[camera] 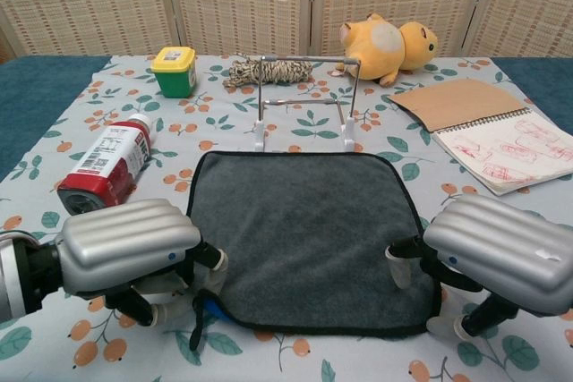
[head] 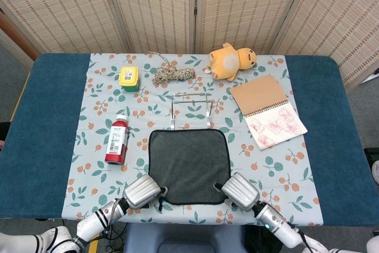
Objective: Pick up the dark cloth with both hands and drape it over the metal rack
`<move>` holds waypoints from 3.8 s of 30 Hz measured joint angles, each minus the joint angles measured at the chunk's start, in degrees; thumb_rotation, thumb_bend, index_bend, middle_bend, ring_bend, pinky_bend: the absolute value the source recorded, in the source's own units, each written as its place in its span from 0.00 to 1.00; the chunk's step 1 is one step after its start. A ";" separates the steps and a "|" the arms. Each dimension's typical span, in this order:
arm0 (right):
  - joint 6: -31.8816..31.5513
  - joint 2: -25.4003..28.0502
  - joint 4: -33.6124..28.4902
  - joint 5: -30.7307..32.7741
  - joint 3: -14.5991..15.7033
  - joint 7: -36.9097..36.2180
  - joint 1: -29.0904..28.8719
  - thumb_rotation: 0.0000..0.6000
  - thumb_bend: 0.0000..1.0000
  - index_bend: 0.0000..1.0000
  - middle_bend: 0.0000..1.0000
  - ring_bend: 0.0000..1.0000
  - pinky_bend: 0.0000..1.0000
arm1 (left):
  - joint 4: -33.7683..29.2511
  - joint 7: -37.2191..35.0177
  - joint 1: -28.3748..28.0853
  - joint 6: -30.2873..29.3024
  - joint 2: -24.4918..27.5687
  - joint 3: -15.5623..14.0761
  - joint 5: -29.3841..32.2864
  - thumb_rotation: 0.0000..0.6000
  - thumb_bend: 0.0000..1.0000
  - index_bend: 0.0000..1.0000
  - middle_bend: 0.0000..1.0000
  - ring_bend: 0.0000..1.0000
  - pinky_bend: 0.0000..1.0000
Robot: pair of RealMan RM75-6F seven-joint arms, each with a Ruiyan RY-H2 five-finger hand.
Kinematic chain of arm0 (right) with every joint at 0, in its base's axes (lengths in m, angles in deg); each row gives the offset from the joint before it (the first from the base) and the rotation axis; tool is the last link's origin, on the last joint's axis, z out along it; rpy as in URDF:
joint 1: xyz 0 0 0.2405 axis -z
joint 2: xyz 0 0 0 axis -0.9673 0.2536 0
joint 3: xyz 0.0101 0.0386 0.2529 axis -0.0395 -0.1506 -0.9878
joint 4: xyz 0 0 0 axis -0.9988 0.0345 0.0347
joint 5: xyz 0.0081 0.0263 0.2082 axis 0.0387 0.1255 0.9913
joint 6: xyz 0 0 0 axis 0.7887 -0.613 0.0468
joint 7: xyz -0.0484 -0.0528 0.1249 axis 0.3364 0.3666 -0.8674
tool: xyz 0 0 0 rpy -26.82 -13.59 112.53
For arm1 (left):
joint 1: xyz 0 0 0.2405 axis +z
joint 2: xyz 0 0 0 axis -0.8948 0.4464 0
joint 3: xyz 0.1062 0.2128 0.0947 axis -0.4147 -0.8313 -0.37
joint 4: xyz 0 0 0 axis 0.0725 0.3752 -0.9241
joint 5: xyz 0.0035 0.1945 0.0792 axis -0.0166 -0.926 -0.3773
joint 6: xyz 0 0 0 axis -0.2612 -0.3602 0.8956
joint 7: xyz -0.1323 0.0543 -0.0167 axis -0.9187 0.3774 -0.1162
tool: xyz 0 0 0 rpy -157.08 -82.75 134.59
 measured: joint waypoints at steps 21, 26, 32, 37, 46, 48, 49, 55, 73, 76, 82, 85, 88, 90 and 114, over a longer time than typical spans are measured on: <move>-0.80 -2.26 2.46 1.94 0.09 -2.13 -1.77 1.00 0.41 0.63 0.91 0.82 0.95 | 0.20 -1.50 0.15 -0.97 0.86 0.42 0.11 1.00 0.49 0.53 0.94 0.84 0.96; -2.92 -1.55 0.41 1.99 -0.89 -2.80 -2.00 1.00 0.41 0.65 0.91 0.83 0.95 | -0.92 -3.26 -0.36 -1.29 2.19 1.74 0.65 1.00 0.49 0.53 0.94 0.84 0.96; -5.13 -0.08 -3.23 2.52 -3.29 -2.82 -2.53 1.00 0.41 0.65 0.91 0.83 0.95 | -3.31 -5.44 -1.99 -1.47 4.62 5.10 1.83 1.00 0.49 0.53 0.95 0.85 0.96; -6.28 1.97 -6.95 3.72 -6.58 -2.47 -3.58 1.00 0.41 0.65 0.91 0.83 0.95 | -5.29 -7.28 -3.75 -1.40 6.70 8.84 3.55 1.00 0.49 0.53 0.96 0.85 0.97; -7.03 5.99 -12.12 7.21 -12.72 -1.42 -5.85 1.00 0.41 0.65 0.91 0.83 0.95 | -7.80 -10.60 -7.77 -0.01 10.20 16.68 9.02 1.00 0.49 0.53 0.96 0.85 0.97; -7.14 6.68 -13.00 8.00 -13.95 -1.21 -6.30 1.00 0.41 0.65 0.91 0.83 0.95 | -7.87 -11.17 -8.90 0.80 10.65 18.33 10.68 1.00 0.49 0.53 0.96 0.85 0.97; -7.20 7.14 -13.59 8.48 -14.76 -1.00 -6.63 1.00 0.41 0.65 0.91 0.83 0.95 | -7.87 -11.39 -9.43 1.23 10.83 19.03 11.43 1.00 0.49 0.53 0.96 0.85 0.97; -7.03 8.80 -15.63 11.18 -18.60 0.56 -8.50 1.00 0.41 0.65 0.91 0.83 0.95 | -7.41 -11.66 -12.63 4.08 11.44 22.72 16.44 1.00 0.49 0.53 0.96 0.85 0.97; -1.38 9.35 -9.98 24.52 -27.07 3.88 -16.07 1.00 0.41 0.65 0.91 0.83 0.95 | 1.78 -6.48 -22.71 11.81 11.00 30.27 37.32 1.00 0.49 0.53 0.96 0.85 0.97; -0.61 8.33 -8.14 26.27 -27.79 4.22 -17.64 1.00 0.41 0.65 0.91 0.83 0.95 | 4.92 -4.37 -24.62 12.44 9.88 30.52 40.75 1.00 0.49 0.53 0.96 0.85 0.97; 0.87 6.50 -4.61 29.38 -29.10 5.00 -20.39 1.00 0.41 0.65 0.91 0.83 0.95 | 10.33 -0.56 -27.63 13.33 7.87 30.30 46.27 1.00 0.49 0.53 0.95 0.85 0.97; 1.74 5.42 -2.30 31.37 -29.82 5.67 -22.05 1.00 0.41 0.65 0.91 0.83 0.95 | 12.54 0.15 -28.51 13.52 7.03 30.15 48.07 1.00 0.49 0.53 0.95 0.85 0.97; 2.52 4.41 -0.27 33.07 -30.25 6.30 -23.57 1.00 0.41 0.65 0.91 0.83 0.95 | 15.01 1.06 -29.38 13.60 6.27 29.92 48.97 1.00 0.49 0.53 0.95 0.85 0.97; 2.97 3.82 0.88 33.92 -30.38 6.62 -24.25 1.00 0.41 0.65 0.91 0.83 0.95 | 17.05 1.71 -30.04 13.62 5.67 29.84 49.66 1.00 0.49 0.53 0.95 0.85 0.97; 6.10 -2.10 15.46 39.67 -30.39 6.64 -31.29 1.00 0.41 0.65 0.91 0.83 0.95 | 25.54 3.77 -33.74 15.63 2.68 30.28 54.89 1.00 0.49 0.53 0.95 0.85 0.97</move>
